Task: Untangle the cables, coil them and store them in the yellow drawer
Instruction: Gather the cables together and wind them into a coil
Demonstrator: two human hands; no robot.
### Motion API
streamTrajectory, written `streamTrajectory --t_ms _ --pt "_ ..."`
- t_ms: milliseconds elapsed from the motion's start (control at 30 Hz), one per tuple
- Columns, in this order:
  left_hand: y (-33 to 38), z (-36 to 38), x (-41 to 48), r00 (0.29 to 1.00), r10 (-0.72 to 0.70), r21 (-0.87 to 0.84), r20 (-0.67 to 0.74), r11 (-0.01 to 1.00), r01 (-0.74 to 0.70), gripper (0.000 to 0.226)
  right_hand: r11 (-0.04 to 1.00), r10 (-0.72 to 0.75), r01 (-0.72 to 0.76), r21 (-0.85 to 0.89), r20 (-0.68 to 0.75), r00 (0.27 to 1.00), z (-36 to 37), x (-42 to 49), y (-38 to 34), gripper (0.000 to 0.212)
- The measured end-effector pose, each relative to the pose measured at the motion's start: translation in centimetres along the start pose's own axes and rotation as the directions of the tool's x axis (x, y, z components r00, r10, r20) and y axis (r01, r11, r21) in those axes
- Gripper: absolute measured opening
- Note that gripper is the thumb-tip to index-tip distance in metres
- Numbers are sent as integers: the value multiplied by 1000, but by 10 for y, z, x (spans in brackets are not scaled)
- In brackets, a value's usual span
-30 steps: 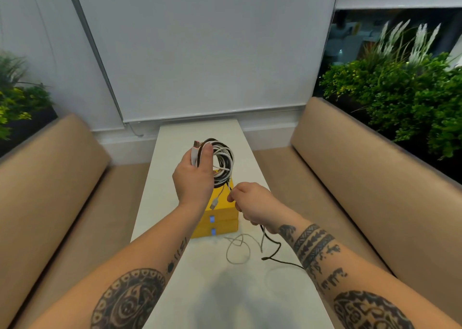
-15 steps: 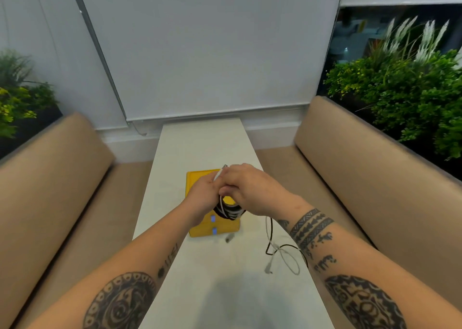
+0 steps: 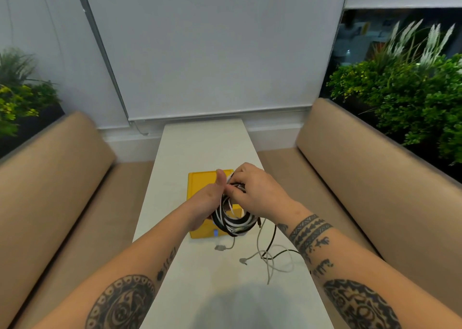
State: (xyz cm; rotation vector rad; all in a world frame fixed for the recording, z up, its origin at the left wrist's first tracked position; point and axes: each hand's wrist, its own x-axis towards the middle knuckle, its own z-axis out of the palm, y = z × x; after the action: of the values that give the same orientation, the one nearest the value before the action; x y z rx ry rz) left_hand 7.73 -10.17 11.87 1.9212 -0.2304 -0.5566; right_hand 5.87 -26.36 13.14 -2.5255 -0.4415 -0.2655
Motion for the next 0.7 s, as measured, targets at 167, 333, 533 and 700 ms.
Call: streamTrajectory --t_ms 167,333,533,700 --pt "-9 -2 6 980 116 96 162 986 -133 47 995 94 -96 18 72 993 -7 3 3 30" --pt "-7 -1 6 982 129 128 139 981 -147 104 977 167 -180 115 118 979 -9 7 16 32" --pt "3 -1 1 989 103 100 107 988 -114 62 904 224 -279 325 195 955 -22 10 24 42" --pt "3 3 2 986 133 63 102 988 -140 48 936 177 -250 249 282 943 -37 10 30 36"
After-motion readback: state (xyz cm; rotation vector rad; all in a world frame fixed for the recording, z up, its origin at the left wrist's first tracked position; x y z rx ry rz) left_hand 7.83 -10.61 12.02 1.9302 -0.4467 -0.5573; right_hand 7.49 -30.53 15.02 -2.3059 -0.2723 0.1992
